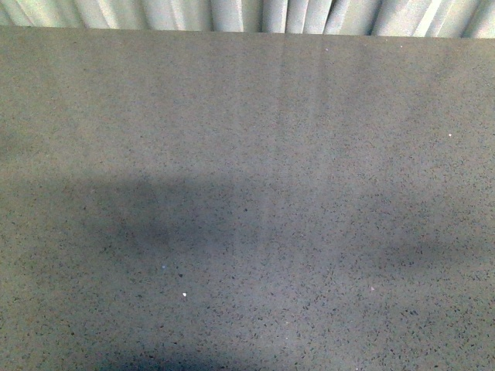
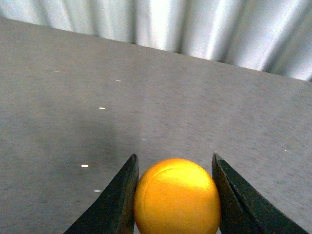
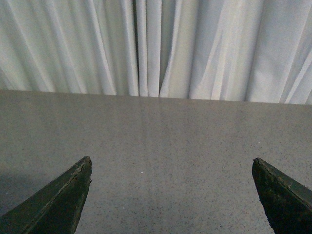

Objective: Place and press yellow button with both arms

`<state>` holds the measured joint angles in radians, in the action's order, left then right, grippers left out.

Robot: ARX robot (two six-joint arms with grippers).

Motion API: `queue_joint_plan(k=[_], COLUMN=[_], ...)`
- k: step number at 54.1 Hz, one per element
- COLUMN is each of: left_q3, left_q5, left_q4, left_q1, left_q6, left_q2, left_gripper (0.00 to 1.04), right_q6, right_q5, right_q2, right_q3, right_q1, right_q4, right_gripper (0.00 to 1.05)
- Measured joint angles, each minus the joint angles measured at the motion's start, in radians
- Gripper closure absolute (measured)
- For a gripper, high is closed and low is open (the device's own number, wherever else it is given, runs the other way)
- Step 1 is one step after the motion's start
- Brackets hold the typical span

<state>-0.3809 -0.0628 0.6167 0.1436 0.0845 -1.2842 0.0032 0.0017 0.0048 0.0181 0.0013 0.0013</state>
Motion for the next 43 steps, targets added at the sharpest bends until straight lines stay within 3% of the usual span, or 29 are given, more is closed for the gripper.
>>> queue_joint_plan(k=[13, 22, 29, 43], left_q3=[0.031, 0.017, -0.010, -0.031], left_q5=[0.201, 0.277, 0.314, 0.352], left_q4=[0.187, 0.299, 0.354, 0.408], left_q1=[-0.469, -0.668, -0.723, -0.740], left_q6=[0.060, 0.071, 0.076, 0.090], left_q2=[-0.208, -0.396, -0.508, -0.626], left_gripper=[0.70, 0.70, 0.70, 0.70], right_q6=[0.000, 0.000, 0.000, 0.000], right_q5=[0.000, 0.000, 0.000, 0.000], right_q2=[0.000, 0.000, 0.000, 0.000], right_q3=[0.000, 0.000, 0.000, 0.000], right_q1=[0.000, 0.000, 0.000, 0.000], right_q4=[0.000, 0.000, 0.000, 0.000], right_gripper=[0.09, 0.09, 0.09, 0.09])
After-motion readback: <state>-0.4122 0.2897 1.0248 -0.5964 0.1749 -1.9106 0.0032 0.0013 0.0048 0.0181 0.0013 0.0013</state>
